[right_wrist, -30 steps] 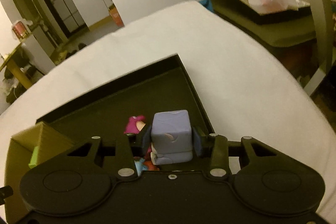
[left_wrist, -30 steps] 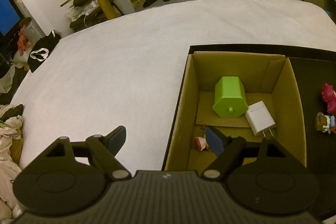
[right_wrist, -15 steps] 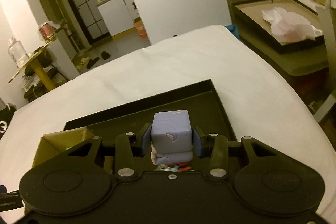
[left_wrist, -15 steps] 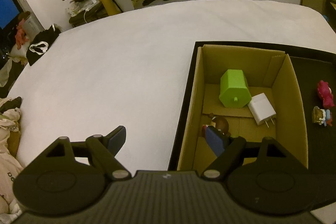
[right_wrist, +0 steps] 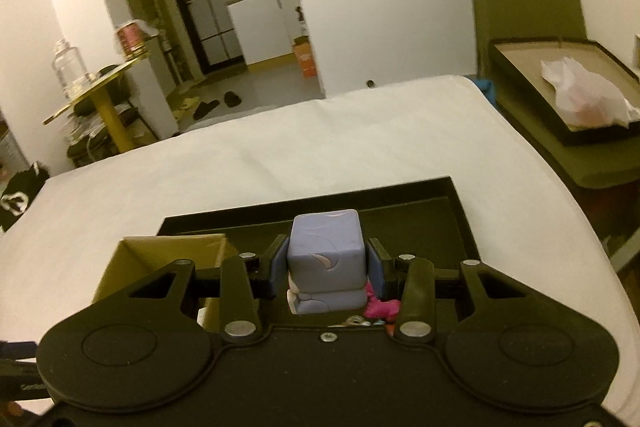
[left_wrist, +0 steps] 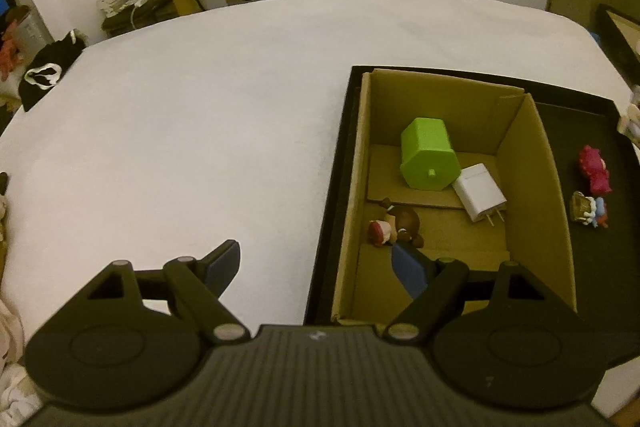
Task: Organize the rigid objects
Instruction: 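Carry the lavender cube with the right gripper and release it into the box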
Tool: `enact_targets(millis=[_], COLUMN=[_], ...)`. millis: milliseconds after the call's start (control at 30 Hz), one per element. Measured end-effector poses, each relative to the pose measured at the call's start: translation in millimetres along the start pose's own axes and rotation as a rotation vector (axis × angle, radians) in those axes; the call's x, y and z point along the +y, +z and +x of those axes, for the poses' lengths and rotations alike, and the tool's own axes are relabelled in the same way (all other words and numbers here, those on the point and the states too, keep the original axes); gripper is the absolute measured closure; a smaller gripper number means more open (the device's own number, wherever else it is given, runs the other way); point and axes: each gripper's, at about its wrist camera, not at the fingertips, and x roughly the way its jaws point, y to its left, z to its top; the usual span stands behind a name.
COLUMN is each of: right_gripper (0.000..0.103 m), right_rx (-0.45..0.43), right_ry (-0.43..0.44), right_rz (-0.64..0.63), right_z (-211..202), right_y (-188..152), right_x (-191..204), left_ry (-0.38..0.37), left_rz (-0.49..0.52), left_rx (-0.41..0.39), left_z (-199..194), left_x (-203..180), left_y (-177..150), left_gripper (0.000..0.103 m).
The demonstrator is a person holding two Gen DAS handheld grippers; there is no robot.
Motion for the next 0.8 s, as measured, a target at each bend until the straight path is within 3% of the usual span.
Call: enact_targets(millis=[433,633,800], right_gripper=[0.063,0.063,0.063], right_rx=[0.026,0.050,0.078], right_ry=[0.145,0.168,0.169], right_rz=[-0.143,-0.198,-0.253], right_z=[-0.3,5.1,10.1], right_y=[-3.9,-11.9,-19.2], right_x=[64.8,90.9,108.0], left_ry=[-0.121,-0.167,-0.207], left_rz=[-0.021,-0.066,-0.068], left_rx=[0.011,0.046,0.063], left_z=[9.9,20.6,26.8], left_x=[5.3,14.4,16.9], left_y=[-2.4,-4.1,-7.8], left_gripper=[0.028,0.049,0.076])
